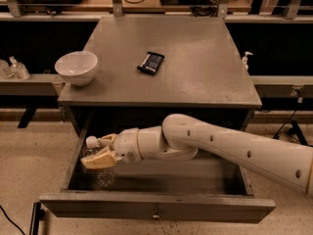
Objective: Place water bottle into top drawer
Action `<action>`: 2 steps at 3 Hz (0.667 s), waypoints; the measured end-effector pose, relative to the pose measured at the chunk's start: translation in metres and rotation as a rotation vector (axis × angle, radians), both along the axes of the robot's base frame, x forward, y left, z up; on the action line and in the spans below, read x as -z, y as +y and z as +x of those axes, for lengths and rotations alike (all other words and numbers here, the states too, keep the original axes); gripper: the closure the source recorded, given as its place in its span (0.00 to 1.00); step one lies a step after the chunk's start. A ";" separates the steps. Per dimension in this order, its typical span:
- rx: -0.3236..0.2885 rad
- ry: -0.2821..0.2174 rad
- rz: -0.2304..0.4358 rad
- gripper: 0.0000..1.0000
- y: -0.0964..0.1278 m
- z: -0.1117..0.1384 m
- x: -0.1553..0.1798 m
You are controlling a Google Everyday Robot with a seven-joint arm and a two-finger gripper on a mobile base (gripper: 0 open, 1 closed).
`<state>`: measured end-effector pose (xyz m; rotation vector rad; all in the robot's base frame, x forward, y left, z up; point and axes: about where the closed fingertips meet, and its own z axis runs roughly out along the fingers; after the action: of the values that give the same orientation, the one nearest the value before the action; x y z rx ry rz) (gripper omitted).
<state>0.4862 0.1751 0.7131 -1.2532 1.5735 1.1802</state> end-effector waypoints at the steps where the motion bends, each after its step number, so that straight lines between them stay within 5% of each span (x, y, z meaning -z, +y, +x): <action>1: -0.003 0.000 0.000 0.51 0.001 -0.001 0.000; 2: -0.007 0.000 0.001 0.28 0.003 -0.002 0.000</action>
Offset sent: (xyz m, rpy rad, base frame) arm -0.0007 0.0011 0.0002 0.0002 0.0002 0.0026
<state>0.4843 0.1781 0.7135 -1.2587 1.5699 1.1850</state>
